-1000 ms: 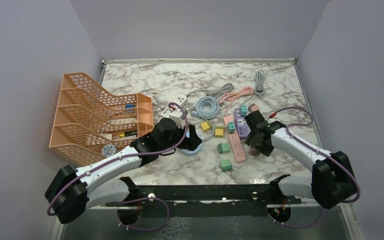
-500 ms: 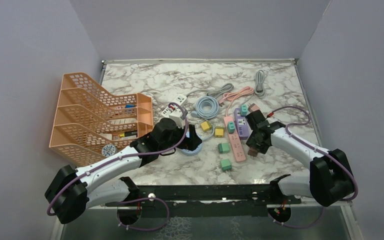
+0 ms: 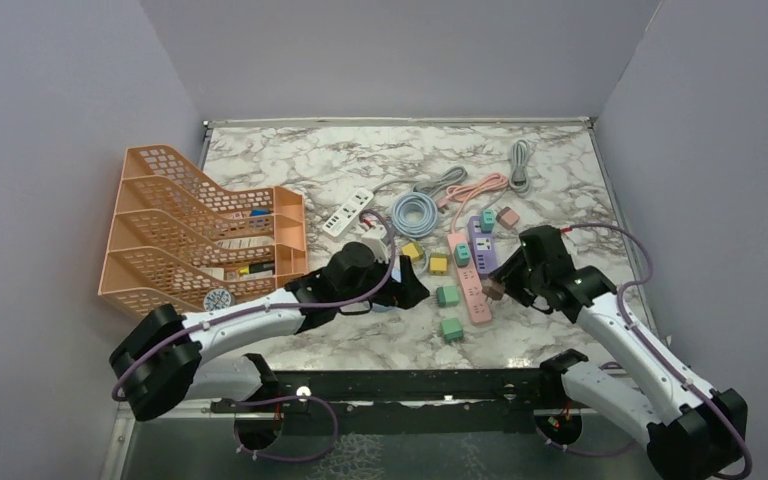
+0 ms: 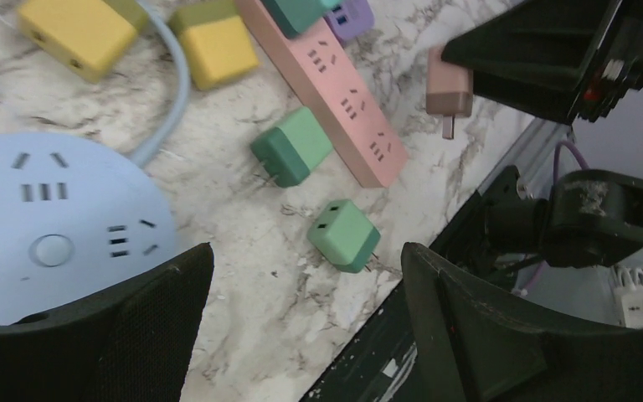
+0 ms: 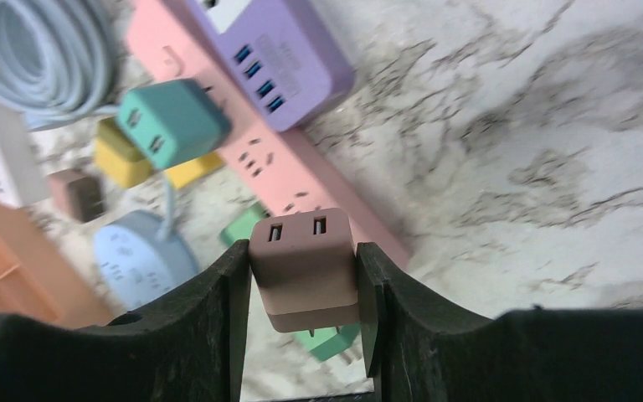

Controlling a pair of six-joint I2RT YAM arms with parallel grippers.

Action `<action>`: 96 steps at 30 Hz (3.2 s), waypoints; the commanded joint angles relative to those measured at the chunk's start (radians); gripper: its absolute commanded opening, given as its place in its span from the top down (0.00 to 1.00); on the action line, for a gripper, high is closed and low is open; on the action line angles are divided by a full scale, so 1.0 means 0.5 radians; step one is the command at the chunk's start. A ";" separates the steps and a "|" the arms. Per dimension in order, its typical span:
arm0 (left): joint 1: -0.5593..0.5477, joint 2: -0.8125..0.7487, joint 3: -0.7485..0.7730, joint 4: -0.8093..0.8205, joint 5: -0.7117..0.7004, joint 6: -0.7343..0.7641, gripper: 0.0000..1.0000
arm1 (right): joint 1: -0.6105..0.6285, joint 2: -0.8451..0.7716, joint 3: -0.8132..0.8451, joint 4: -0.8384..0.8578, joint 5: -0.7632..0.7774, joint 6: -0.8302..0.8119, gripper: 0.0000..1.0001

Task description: Insert the plug

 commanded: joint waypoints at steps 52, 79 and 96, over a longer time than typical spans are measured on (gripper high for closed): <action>-0.011 0.303 0.704 0.491 1.205 0.365 0.98 | -0.010 -0.532 0.844 -0.064 -1.518 -1.740 0.20; -0.010 0.166 0.959 0.108 1.606 0.646 1.00 | -0.010 -0.209 0.741 0.120 -2.491 -2.034 0.61; -0.009 0.052 0.876 -0.049 1.248 0.715 0.53 | -0.011 -0.081 0.714 0.170 -2.338 -2.040 0.99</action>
